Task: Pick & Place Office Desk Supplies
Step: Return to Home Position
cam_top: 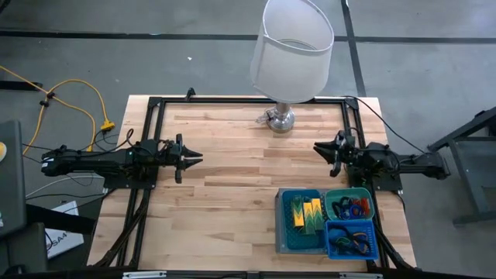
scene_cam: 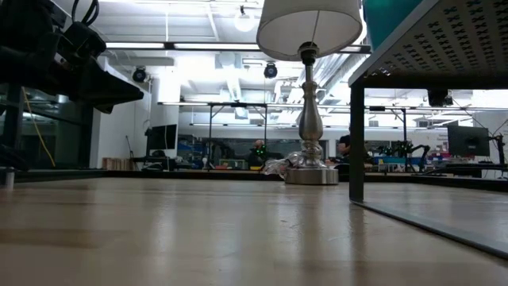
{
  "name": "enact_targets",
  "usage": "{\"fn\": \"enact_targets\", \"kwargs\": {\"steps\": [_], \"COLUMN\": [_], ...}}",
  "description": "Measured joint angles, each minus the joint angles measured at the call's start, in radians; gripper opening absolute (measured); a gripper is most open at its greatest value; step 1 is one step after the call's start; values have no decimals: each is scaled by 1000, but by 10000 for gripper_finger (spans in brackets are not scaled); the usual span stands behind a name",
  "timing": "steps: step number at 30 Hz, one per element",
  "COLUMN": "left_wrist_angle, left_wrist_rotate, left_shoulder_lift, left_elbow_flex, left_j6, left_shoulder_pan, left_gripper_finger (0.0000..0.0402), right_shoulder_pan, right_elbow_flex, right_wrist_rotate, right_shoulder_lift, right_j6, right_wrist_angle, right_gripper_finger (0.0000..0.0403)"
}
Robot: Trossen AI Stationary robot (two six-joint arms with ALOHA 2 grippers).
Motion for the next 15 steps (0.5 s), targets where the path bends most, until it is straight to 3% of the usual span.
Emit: {"fn": "enact_targets", "kwargs": {"steps": [6, 15], "left_wrist_angle": [0, 0], "left_wrist_rotate": [0, 0], "left_shoulder_lift": [0, 0], "left_elbow_flex": [0, 0], "left_j6": [0, 0], "left_shoulder_pan": [0, 0], "left_gripper_finger": [79, 79], "right_shoulder_pan": [0, 0], "right_elbow_flex": [-41, -41], "right_wrist_rotate": [0, -3], "right_shoulder_lift": [0, 1], "right_j6": [4, 5], "right_wrist_angle": [75, 44], "right_gripper_finger": [71, 71]}}
